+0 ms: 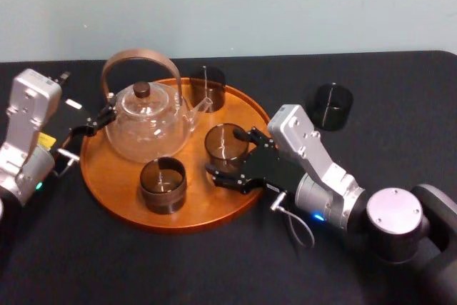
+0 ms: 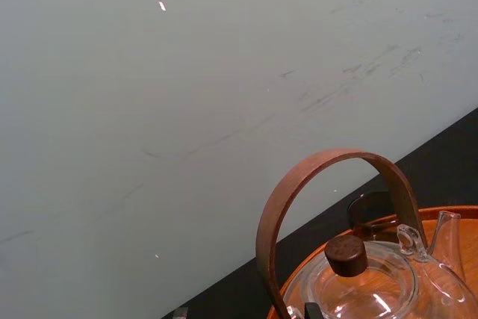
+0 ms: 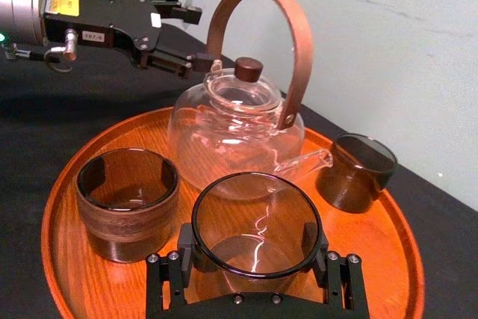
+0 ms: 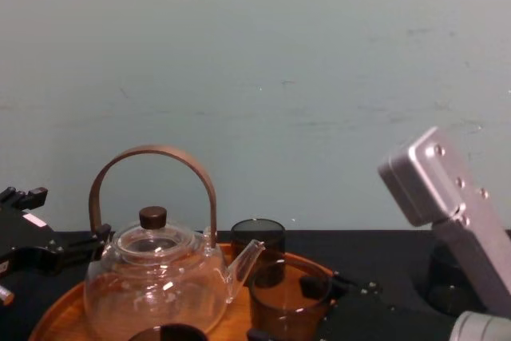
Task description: Pick up the glass from the table and place it on the tray.
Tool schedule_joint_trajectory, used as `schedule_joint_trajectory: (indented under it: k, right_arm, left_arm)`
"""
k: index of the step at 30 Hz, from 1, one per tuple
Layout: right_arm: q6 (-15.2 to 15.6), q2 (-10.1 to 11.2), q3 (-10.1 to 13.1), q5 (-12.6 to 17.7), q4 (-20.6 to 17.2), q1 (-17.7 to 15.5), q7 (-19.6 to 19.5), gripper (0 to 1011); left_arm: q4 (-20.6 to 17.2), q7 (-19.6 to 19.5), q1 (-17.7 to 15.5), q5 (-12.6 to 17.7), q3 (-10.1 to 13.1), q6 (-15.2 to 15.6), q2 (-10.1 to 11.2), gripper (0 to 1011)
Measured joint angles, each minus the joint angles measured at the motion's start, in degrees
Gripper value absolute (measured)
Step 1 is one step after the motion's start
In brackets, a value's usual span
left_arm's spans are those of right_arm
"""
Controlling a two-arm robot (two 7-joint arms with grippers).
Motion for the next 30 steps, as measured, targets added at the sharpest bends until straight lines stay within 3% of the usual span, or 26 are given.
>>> schedule_joint_trajectory:
  k: [30]
  right_arm:
    - [-2.9, -2.6, -1.9, -0.8, 7.9, 2.4, 1.0, 918]
  left_arm:
    - [0.0, 0.0, 0.0, 0.0, 0.0, 0.0, 0.0, 1010]
